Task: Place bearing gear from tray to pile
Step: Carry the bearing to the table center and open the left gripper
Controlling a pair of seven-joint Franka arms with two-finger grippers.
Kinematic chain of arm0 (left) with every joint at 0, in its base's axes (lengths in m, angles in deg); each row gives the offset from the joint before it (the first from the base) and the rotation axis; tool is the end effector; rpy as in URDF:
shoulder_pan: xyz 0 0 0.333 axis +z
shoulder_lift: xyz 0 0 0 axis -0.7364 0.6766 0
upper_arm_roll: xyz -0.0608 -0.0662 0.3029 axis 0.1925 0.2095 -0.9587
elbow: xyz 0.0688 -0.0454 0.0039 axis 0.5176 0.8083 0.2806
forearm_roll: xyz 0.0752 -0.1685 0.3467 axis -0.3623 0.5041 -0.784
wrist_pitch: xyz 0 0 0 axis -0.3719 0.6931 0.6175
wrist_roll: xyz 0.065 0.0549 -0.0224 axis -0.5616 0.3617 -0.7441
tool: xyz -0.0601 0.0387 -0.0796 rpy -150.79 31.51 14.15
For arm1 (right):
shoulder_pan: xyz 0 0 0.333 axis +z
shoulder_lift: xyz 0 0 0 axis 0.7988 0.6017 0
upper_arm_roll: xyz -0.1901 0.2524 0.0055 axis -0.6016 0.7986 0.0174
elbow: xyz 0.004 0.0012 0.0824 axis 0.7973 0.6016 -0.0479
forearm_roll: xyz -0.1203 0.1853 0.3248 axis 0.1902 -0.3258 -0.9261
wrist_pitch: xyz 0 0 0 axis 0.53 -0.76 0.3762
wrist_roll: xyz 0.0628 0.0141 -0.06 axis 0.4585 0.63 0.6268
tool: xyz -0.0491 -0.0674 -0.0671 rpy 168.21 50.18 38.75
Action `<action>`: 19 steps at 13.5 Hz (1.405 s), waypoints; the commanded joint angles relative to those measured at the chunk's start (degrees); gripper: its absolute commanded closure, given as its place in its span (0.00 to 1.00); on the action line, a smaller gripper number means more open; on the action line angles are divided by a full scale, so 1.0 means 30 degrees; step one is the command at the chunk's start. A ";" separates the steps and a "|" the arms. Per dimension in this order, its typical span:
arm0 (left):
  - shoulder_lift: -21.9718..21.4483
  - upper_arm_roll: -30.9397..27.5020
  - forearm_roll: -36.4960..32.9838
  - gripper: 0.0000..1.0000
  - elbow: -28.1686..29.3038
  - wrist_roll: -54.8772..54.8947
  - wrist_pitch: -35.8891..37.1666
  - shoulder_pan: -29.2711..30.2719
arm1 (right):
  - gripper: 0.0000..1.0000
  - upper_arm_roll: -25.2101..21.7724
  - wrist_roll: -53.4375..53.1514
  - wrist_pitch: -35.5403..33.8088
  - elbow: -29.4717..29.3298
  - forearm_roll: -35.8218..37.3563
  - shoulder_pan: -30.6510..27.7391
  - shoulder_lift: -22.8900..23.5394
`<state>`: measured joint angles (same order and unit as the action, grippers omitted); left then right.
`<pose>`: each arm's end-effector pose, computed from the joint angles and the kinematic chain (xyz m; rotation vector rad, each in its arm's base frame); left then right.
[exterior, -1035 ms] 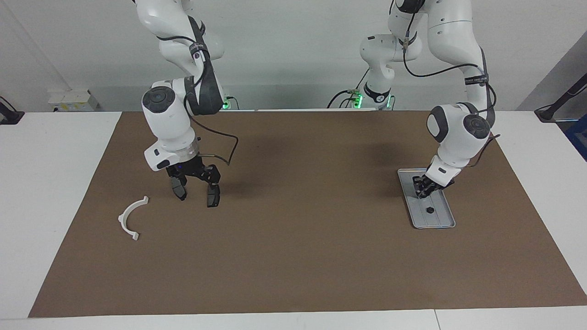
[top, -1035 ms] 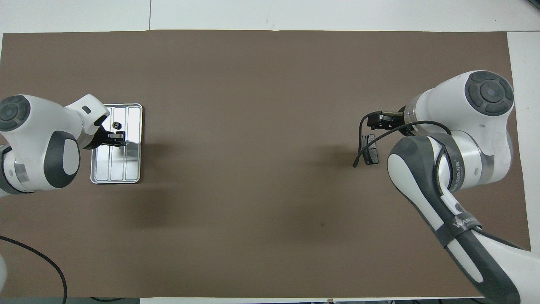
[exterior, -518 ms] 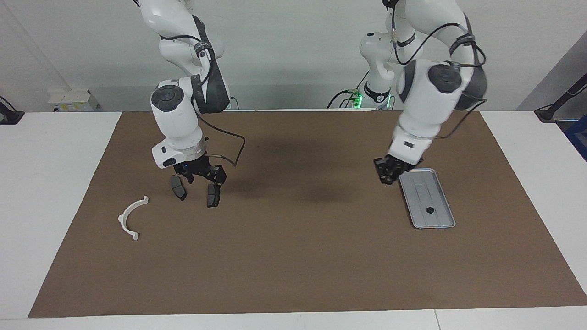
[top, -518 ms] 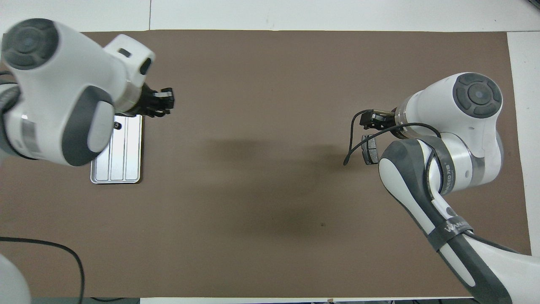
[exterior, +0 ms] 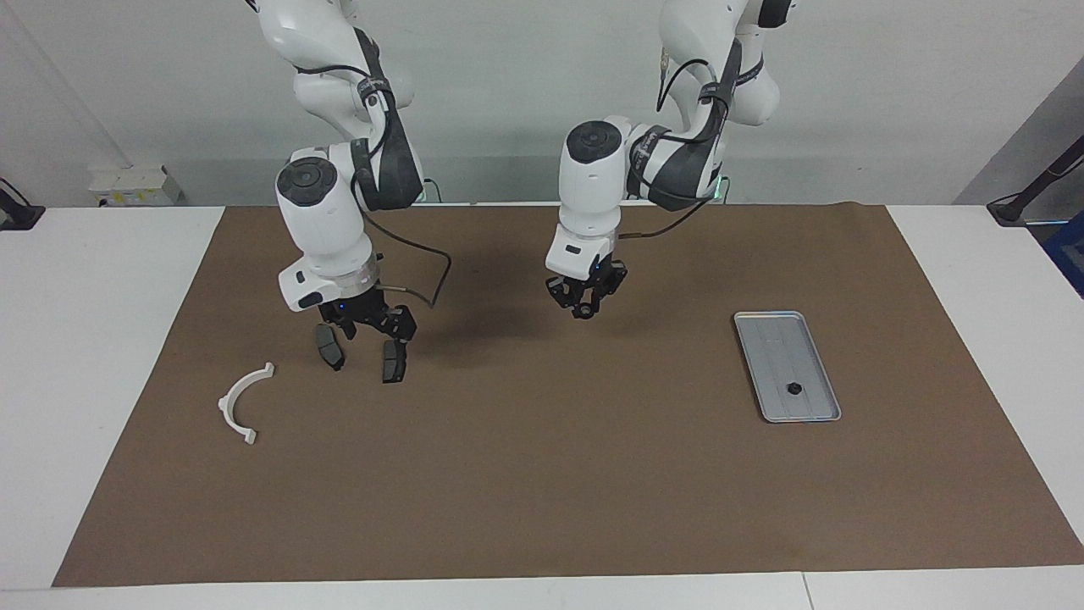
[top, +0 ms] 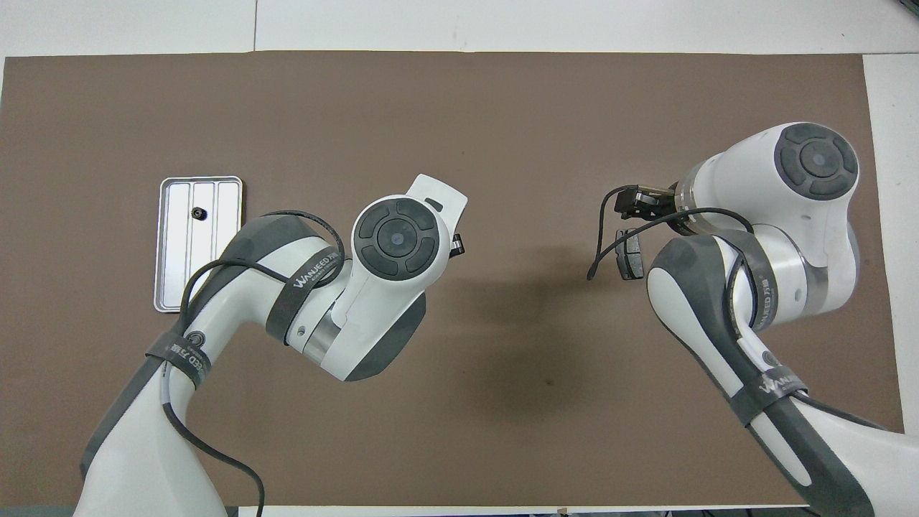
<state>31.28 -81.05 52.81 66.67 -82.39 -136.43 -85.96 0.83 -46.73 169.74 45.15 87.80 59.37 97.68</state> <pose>0.4972 -0.3838 0.3978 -3.1039 -0.3560 -0.1288 0.5865 0.1011 0.4053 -3.0896 0.4676 -0.0852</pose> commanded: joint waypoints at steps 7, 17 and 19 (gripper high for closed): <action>0.0474 -0.0127 -0.0338 1.00 0.3470 -0.0183 -0.4480 0.0305 | 0.00 0.0039 -0.0052 0.0221 -0.0028 -0.0242 -0.0098 -0.0023; 0.0796 -0.0157 -0.0337 1.00 0.4731 -0.0301 -0.6210 0.0100 | 0.00 0.0069 -0.0286 0.0133 0.0001 -0.0242 0.0077 -0.0052; 0.0796 -0.0157 -0.0337 0.22 0.4673 -0.0214 -0.6210 0.0129 | 0.00 0.0069 -0.0549 0.0103 -0.0028 -0.0242 0.0107 -0.0052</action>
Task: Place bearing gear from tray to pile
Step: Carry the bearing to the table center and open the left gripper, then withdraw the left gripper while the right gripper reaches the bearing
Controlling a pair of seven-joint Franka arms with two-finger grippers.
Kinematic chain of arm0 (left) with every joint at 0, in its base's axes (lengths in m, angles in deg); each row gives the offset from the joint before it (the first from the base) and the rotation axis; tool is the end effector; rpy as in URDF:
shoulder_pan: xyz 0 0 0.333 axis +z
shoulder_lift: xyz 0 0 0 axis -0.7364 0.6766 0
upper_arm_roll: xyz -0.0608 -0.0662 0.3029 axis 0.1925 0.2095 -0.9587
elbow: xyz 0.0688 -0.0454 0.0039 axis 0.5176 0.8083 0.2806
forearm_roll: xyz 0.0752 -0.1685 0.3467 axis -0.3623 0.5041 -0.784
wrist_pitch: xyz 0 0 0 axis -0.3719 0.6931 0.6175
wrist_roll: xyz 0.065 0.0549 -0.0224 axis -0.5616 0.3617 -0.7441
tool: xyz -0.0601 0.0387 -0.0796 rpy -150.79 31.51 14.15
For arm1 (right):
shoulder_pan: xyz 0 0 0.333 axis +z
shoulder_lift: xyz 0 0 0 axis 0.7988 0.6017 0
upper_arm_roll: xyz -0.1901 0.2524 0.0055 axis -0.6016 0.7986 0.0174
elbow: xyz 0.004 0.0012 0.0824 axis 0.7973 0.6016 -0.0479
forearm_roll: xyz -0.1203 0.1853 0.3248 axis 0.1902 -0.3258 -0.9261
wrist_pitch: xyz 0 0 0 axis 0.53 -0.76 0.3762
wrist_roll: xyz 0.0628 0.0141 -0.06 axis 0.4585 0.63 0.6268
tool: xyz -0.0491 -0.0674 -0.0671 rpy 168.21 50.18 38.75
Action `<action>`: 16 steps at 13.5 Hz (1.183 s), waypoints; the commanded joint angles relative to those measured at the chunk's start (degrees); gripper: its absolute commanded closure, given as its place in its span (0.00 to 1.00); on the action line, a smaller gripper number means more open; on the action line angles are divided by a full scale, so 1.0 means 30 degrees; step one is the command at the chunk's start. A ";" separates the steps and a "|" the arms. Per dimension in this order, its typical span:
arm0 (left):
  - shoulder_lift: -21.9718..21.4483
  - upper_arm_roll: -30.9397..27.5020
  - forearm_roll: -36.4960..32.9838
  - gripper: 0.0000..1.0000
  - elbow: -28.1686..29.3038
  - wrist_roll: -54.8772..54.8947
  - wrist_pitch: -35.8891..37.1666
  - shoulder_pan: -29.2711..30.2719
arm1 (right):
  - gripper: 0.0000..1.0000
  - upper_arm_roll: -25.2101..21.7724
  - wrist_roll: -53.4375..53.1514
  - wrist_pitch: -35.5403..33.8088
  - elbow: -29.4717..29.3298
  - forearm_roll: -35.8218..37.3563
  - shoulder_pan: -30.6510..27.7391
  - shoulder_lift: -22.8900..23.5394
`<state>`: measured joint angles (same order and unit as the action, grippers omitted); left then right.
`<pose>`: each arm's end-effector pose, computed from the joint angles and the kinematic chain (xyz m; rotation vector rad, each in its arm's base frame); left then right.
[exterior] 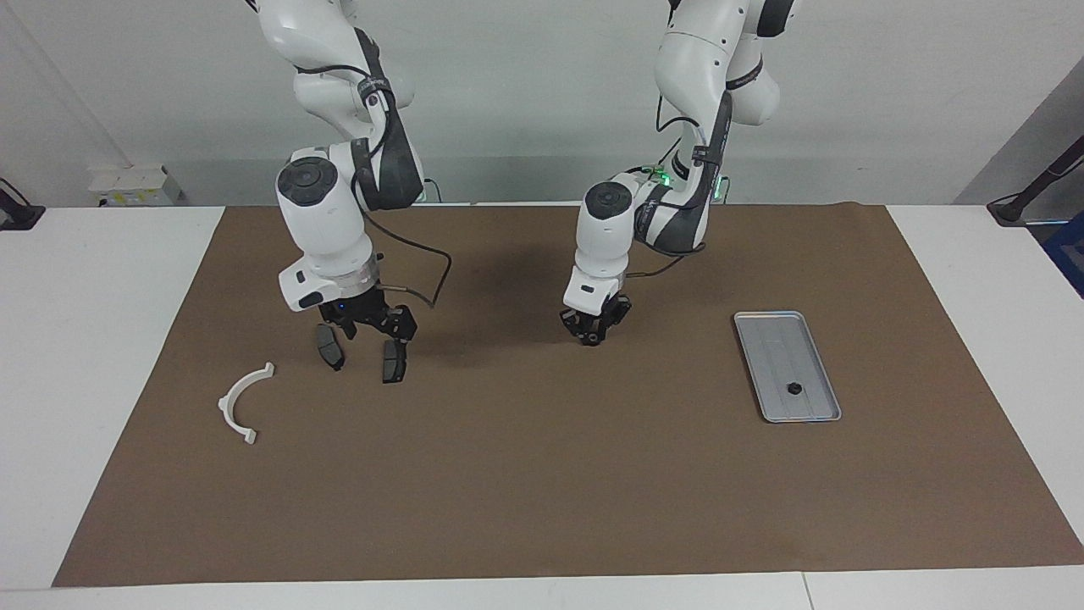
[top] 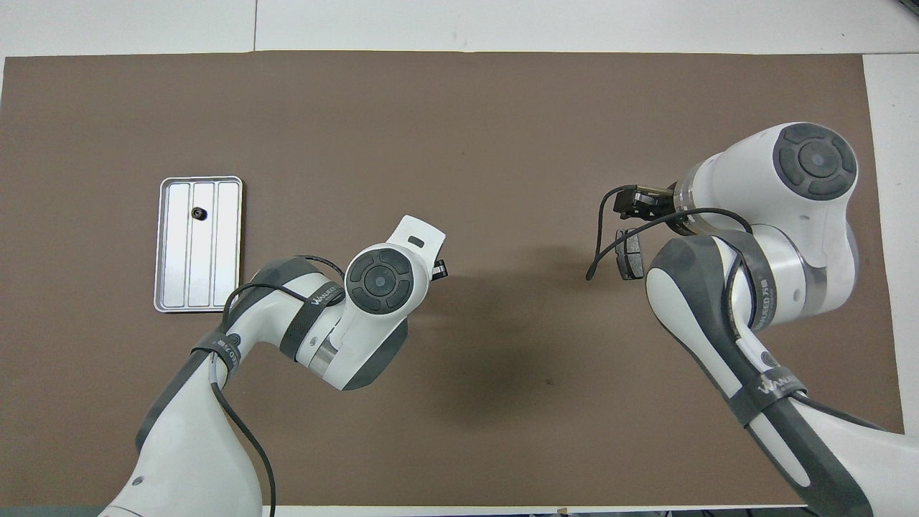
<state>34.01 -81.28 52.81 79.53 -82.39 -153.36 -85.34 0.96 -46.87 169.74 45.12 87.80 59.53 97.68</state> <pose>0.4774 -0.3609 0.2955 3.1088 0.3524 0.1411 0.5861 0.1040 0.4056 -3.0895 0.4635 -0.0857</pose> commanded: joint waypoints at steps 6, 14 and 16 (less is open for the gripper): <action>-0.1956 -0.0169 -0.0163 0.00 -0.4579 0.2496 0.6501 0.1966 | 0.00 0.0024 -0.1319 -0.0014 0.0010 -0.0242 0.0611 -0.0081; -0.1404 -0.0256 0.2942 0.00 -1.0104 1.7001 1.1188 1.0729 | 0.00 -0.0005 -1.2999 -0.0072 -0.1449 -0.0125 0.6814 0.1436; -0.1433 -0.0285 0.2945 0.00 -0.8674 1.8704 0.9898 1.1815 | 0.00 0.0024 -1.4529 -0.0189 -0.2738 -0.0125 0.7989 0.2492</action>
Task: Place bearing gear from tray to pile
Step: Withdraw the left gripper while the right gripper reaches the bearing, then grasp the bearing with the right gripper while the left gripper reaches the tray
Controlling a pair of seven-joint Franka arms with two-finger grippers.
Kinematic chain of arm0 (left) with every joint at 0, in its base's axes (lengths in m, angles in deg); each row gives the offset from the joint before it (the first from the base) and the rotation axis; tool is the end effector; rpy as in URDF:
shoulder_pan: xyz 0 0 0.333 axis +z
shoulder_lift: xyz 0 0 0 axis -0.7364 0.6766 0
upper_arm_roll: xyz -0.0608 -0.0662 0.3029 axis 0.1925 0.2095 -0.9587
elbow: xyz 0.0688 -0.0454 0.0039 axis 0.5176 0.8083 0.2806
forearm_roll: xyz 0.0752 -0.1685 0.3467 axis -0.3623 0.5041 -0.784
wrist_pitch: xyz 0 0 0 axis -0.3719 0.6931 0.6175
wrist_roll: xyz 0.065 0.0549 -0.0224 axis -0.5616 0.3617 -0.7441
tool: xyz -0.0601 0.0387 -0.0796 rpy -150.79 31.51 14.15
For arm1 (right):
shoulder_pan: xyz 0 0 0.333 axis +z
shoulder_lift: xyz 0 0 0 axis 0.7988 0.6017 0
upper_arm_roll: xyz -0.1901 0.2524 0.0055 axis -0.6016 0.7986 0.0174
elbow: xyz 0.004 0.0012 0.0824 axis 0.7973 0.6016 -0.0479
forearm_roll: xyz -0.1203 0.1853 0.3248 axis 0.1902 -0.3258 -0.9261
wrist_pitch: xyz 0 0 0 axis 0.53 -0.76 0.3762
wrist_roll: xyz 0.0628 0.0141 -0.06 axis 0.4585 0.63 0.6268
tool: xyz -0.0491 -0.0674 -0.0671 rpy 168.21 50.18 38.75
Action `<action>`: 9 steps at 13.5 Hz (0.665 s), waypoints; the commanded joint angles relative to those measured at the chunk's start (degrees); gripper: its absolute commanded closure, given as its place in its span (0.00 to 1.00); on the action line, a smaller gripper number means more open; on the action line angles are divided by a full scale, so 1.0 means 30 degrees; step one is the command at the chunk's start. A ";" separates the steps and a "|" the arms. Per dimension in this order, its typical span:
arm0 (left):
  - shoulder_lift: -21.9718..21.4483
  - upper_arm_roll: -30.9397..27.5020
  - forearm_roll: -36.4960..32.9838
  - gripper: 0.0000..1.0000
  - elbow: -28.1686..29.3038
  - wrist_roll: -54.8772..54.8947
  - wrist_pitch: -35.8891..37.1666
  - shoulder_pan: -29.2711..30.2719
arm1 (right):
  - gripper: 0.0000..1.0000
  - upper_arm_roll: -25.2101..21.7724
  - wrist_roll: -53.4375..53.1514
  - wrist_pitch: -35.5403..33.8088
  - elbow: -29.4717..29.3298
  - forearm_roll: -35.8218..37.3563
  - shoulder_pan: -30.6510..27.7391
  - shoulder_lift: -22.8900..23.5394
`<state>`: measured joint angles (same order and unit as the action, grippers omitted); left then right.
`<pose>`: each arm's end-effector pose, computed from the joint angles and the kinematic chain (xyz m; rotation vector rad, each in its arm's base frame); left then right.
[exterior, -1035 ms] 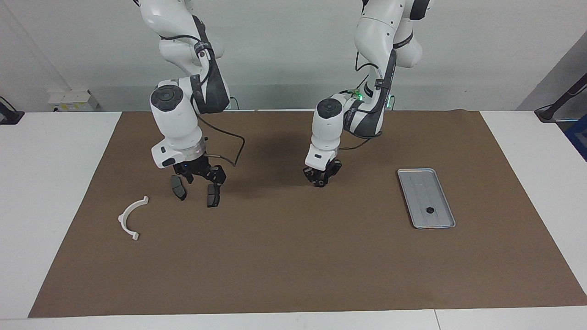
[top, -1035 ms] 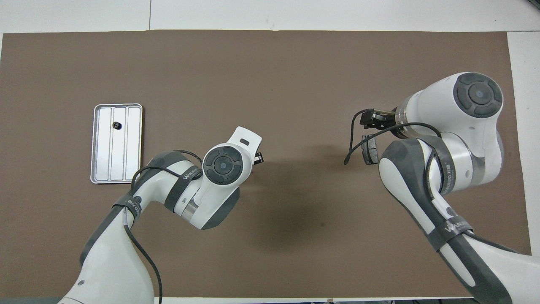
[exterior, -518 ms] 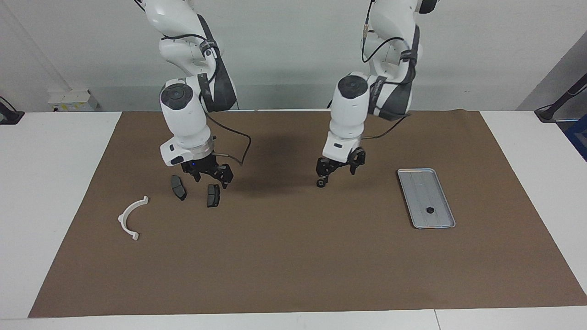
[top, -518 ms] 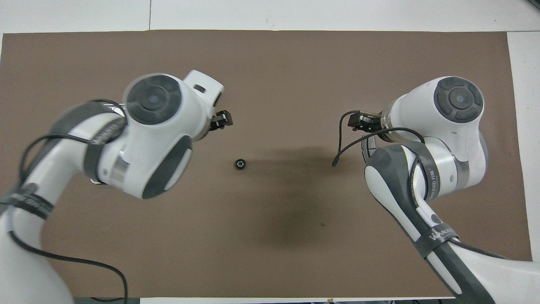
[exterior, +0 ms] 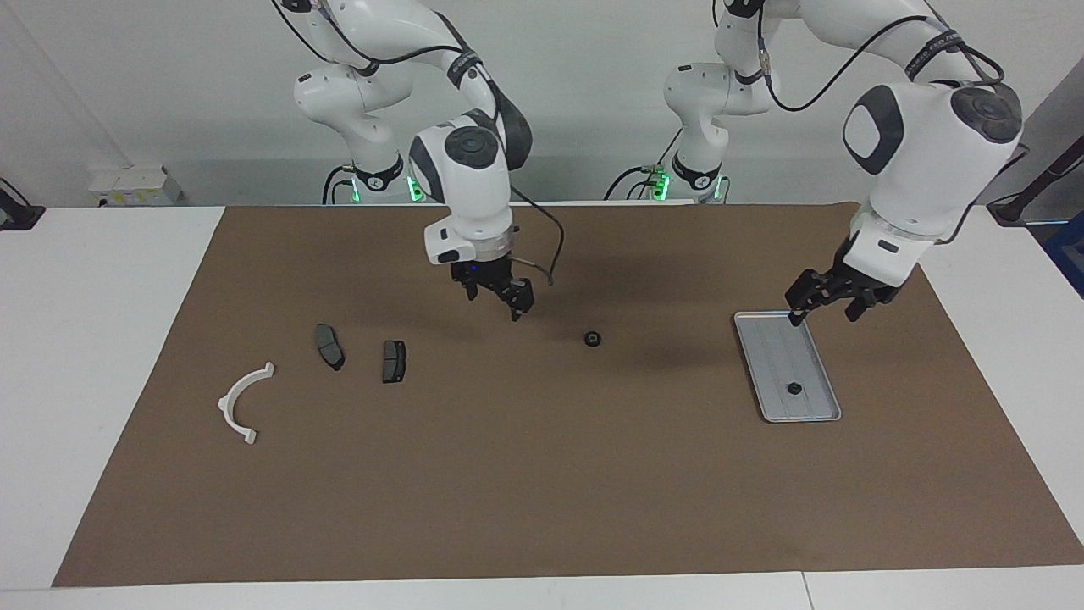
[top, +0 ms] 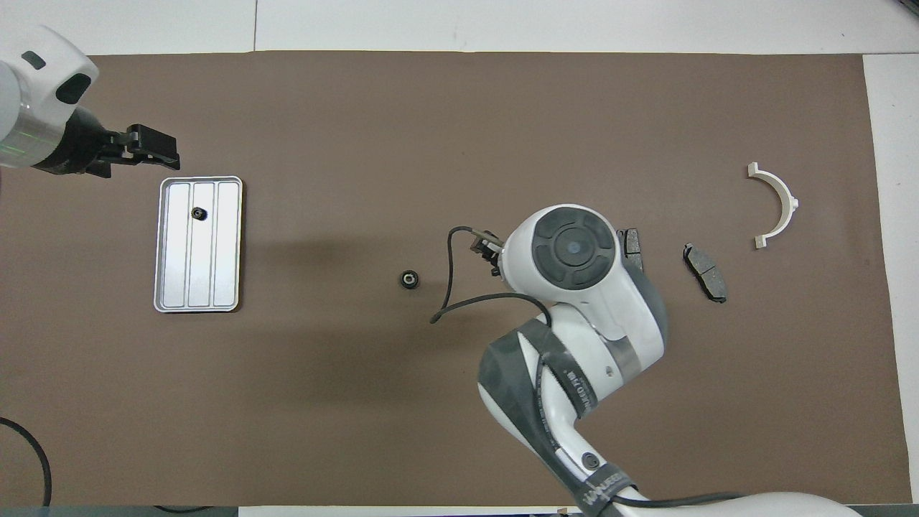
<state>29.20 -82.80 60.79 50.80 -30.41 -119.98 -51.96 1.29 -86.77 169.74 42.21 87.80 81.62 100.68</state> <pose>0.6374 -0.0317 0.5272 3.0863 -0.0023 0.1110 0.5153 0.3273 0.3978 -2.9570 0.9208 -0.0530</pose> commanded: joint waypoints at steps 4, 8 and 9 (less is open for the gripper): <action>0.0026 0.0194 0.0283 0.02 0.4648 0.2792 -0.4475 0.1336 | 0.00 -0.0116 -0.5000 -0.1123 -0.4925 0.1799 0.3116 0.4708; 0.0229 0.0194 0.0254 0.04 0.6474 0.2822 -0.6825 0.1277 | 0.00 -0.0116 -0.6596 -0.0806 -0.7046 0.2394 0.3825 0.7500; 0.0375 0.0194 0.0253 0.04 0.6824 0.2822 -0.7410 0.1277 | 0.00 -0.0087 -0.6596 -0.0631 -0.7308 0.2365 0.3883 0.7794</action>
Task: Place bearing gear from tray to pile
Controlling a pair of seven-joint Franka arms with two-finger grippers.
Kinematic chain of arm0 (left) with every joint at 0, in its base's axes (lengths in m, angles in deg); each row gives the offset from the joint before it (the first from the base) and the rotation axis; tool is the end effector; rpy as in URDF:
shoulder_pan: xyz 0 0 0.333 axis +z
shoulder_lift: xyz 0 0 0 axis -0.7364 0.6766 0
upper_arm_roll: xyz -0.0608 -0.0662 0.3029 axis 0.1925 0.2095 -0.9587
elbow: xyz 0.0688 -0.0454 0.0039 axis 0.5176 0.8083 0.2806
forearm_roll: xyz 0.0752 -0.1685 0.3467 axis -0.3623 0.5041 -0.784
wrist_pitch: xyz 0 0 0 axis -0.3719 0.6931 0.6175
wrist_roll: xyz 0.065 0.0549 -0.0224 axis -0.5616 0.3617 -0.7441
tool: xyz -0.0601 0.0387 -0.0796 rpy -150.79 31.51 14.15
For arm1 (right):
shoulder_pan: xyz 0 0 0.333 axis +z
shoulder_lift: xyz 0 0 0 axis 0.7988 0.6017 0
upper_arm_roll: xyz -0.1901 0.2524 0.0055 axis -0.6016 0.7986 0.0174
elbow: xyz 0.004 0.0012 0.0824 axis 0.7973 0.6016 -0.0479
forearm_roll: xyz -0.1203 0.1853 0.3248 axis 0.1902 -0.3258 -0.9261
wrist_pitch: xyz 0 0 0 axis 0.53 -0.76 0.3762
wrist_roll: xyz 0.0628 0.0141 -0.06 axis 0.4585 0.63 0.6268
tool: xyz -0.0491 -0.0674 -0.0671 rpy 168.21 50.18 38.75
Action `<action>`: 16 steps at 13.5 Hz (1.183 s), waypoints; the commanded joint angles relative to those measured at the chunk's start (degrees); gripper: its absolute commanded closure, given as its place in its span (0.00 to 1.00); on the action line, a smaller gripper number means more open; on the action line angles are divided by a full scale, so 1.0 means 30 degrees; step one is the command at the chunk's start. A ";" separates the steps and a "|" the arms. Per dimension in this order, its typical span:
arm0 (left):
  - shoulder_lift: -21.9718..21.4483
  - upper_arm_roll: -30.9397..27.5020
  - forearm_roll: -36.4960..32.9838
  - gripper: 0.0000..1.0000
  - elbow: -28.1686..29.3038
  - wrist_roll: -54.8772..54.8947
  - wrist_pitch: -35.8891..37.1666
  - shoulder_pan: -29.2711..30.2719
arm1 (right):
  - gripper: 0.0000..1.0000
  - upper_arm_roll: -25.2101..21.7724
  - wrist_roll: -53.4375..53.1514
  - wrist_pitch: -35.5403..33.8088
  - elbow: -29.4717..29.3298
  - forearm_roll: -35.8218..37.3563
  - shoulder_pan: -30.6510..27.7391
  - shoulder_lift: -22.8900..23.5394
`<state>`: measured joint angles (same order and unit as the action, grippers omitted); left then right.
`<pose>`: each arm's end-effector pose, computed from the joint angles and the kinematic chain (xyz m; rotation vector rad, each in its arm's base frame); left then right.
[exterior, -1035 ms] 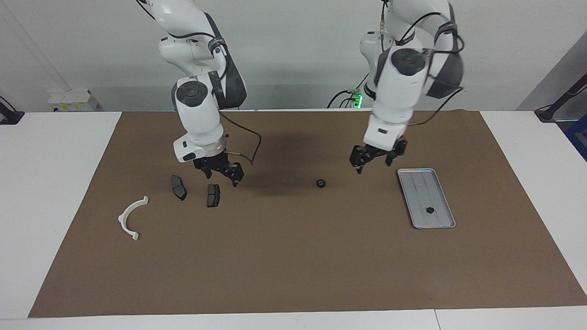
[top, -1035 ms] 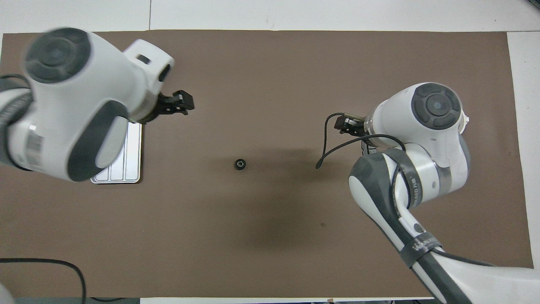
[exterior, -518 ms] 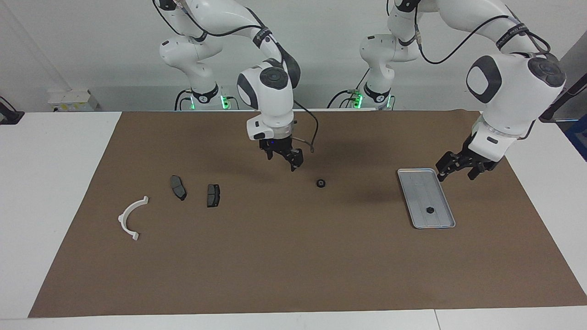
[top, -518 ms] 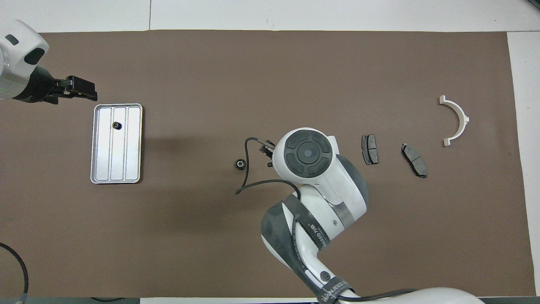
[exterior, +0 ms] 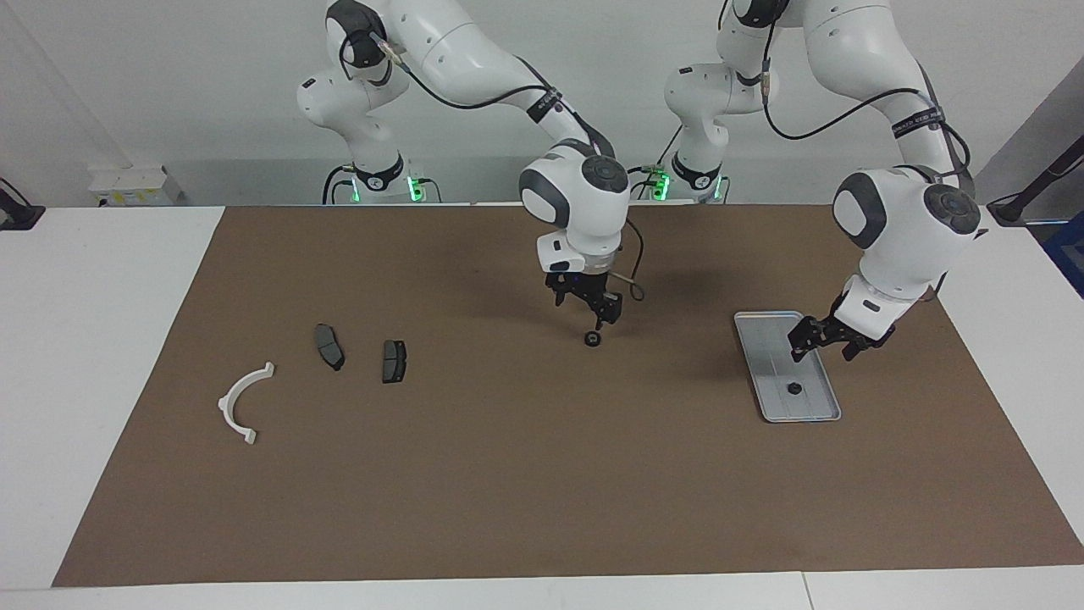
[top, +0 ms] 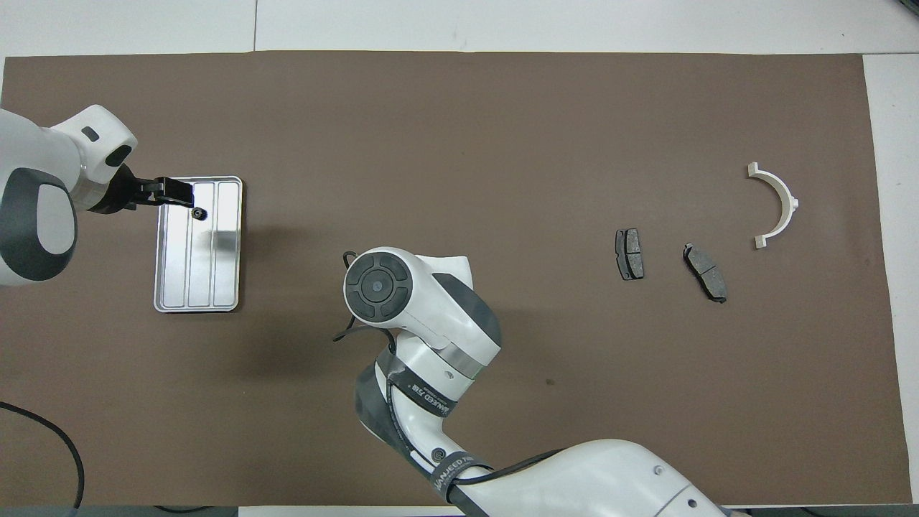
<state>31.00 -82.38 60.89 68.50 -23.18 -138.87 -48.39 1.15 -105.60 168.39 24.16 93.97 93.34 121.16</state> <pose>0.6249 0.0069 0.3899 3.0977 -0.0818 0.1015 0.5034 0.4739 0.3075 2.9270 -1.0353 0.0877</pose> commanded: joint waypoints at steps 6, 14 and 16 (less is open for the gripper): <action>0.1033 0.0055 0.0193 0.06 0.1571 0.1114 -0.3575 0.0147 | 0.04 -0.0038 -0.0350 0.0175 -0.1353 0.0397 0.0443 0.1674; 0.1623 0.0055 0.0164 0.08 0.2157 0.1085 -0.5250 0.0117 | 1.00 -0.0038 -0.0350 0.1493 -0.1206 0.0397 0.0179 0.1674; 0.1652 0.0055 0.0164 0.08 0.2507 0.1114 -0.5686 0.0117 | 1.00 -0.0038 -0.0350 0.1464 -0.1206 0.0426 0.0150 0.1674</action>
<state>36.33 -82.41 60.89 73.92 -21.05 -153.17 -48.38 0.86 -105.60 170.61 20.50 94.09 94.41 125.30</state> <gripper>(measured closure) 0.097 0.714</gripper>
